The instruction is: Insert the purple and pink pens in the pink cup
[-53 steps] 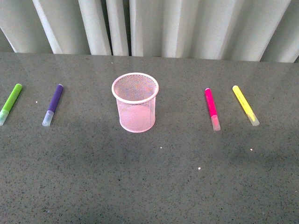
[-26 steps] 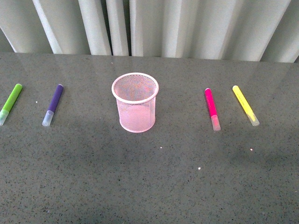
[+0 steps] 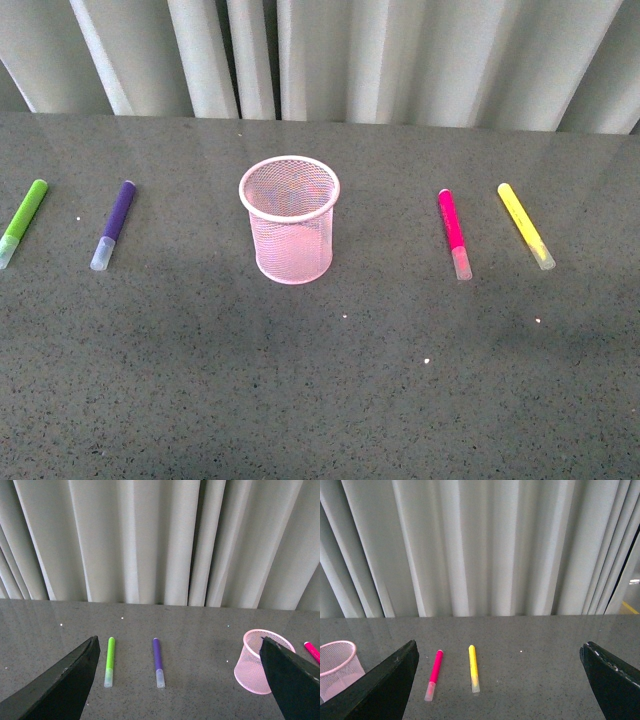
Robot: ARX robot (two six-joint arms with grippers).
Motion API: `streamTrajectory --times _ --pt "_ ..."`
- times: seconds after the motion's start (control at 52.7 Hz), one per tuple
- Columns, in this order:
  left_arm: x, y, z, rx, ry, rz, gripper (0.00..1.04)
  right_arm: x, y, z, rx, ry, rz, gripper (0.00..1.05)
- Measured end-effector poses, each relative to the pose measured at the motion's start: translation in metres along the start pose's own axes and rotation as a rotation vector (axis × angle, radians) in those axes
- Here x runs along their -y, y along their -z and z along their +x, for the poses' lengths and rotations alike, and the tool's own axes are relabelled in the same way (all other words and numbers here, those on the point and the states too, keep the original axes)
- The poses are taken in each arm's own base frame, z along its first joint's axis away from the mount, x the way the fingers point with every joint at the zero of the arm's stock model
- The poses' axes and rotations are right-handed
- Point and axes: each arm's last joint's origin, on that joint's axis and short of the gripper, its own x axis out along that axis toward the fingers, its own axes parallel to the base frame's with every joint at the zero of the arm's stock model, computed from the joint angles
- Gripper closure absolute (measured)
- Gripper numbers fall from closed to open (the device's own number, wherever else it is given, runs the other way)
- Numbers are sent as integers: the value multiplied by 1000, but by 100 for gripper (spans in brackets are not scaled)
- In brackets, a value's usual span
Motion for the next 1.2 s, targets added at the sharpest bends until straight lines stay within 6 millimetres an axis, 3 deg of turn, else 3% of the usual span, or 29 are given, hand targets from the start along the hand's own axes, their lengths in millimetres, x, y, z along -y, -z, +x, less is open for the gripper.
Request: streamTrajectory --times 0.247,0.437,0.494,0.608,0.684,0.759,0.987,1.196 --pt "0 0 0 -6 -8 -6 7 0 0 0 0 0 0 7" --pt "-5 7 8 -251 -117 -191 7 0 0 0 0 0 0 7" --pt "-7 3 13 -253 -117 -237 7 0 0 0 0 0 0 7" --pt "-9 -25 33 -171 -54 -278 7 0 0 0 0 0 0 7" --pt "-9 -56 66 -126 73 -288 7 0 0 0 0 0 0 7" --pt "-11 -68 106 -166 96 -299 7 0 0 0 0 0 0 7" --pt "-9 -47 197 -484 184 -265 7 0 0 0 0 0 0 7" --pt "-6 -34 248 -656 254 -147 7 0 0 0 0 0 0 7"
